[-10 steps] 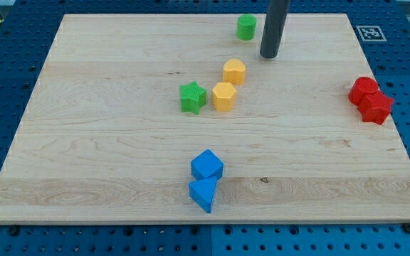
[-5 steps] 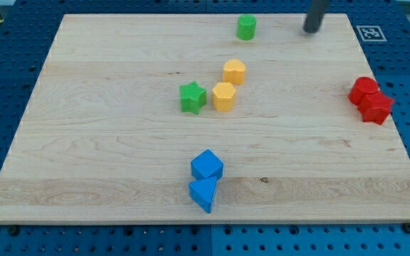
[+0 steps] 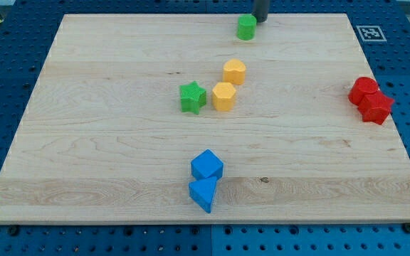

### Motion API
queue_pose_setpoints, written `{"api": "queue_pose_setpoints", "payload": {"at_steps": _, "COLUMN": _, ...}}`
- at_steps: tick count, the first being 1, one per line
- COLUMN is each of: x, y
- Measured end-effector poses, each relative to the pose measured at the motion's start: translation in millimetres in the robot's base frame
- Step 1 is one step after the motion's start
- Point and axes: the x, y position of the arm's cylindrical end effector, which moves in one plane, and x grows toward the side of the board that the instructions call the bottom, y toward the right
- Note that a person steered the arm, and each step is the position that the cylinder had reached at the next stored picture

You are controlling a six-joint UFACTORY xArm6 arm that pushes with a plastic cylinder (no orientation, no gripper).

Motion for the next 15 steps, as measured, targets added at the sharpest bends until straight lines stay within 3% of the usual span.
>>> {"api": "queue_pose_setpoints", "payload": {"at_steps": 1, "x": 10.4, "y": -16.9}}
{"api": "queue_pose_setpoints", "payload": {"at_steps": 4, "x": 177.3, "y": -16.9}}
{"api": "queue_pose_setpoints", "payload": {"at_steps": 7, "x": 181.4, "y": -16.3}}
{"api": "queue_pose_setpoints", "payload": {"at_steps": 9, "x": 207.2, "y": 0.6}}
{"api": "queue_pose_setpoints", "payload": {"at_steps": 15, "x": 192.4, "y": -17.3}}
